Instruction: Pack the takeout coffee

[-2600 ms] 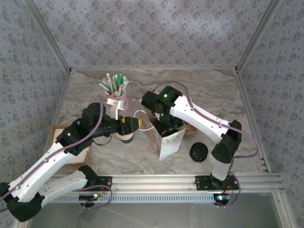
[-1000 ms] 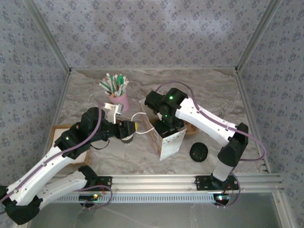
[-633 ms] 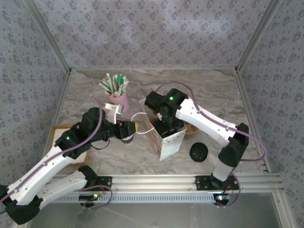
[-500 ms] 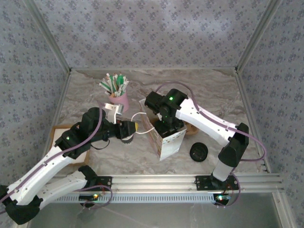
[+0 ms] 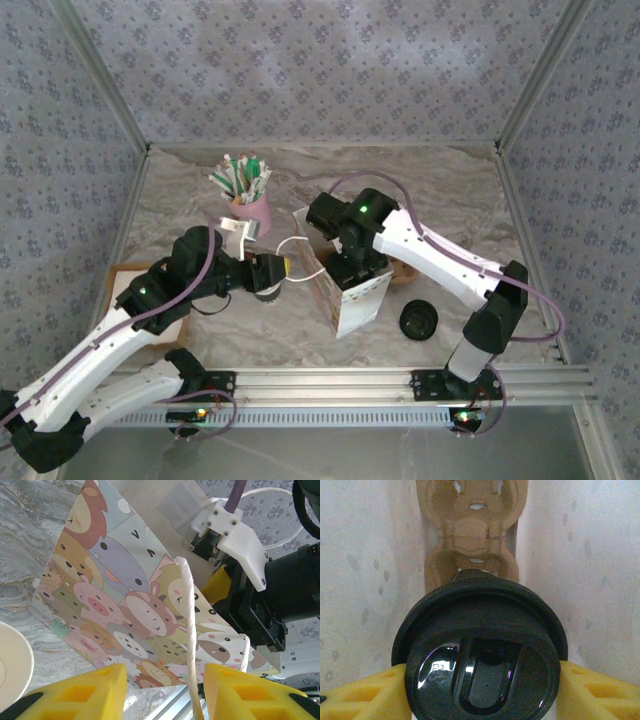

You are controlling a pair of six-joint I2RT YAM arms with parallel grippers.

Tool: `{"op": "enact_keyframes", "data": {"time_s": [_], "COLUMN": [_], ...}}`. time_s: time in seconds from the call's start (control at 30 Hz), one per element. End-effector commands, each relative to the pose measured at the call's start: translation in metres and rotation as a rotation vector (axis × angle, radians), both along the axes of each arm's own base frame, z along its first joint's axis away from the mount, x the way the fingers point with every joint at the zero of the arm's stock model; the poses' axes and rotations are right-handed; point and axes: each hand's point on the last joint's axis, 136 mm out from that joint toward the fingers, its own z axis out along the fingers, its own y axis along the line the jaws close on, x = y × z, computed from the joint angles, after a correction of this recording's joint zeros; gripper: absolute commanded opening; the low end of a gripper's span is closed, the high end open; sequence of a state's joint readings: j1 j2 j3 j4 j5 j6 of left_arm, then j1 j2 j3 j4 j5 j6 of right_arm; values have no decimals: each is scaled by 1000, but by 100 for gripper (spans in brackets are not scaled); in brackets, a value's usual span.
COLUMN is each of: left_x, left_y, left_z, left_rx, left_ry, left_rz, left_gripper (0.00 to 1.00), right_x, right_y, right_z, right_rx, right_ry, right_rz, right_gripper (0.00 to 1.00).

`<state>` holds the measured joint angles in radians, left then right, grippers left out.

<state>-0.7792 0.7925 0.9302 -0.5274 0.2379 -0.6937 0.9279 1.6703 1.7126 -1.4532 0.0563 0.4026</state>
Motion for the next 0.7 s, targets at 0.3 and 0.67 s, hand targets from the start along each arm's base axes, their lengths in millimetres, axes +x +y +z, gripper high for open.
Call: {"op": "enact_keyframes", "data": {"time_s": [0.3,0.67], "left_x": [-2,-1], "left_y": [3,3], "left_z": [1,0], "left_rx": [-2,-1], "left_ry": [-1,-1], "left_rz": [8,11], "left_gripper": [44,44], "right_x": [2,2], "right_y": [-6,-5], "right_z": [2,-4], "right_rx": [20,28], "right_ry": [-56,-56], "right_rz": [-9,-9], "right_gripper": [66,66]}}
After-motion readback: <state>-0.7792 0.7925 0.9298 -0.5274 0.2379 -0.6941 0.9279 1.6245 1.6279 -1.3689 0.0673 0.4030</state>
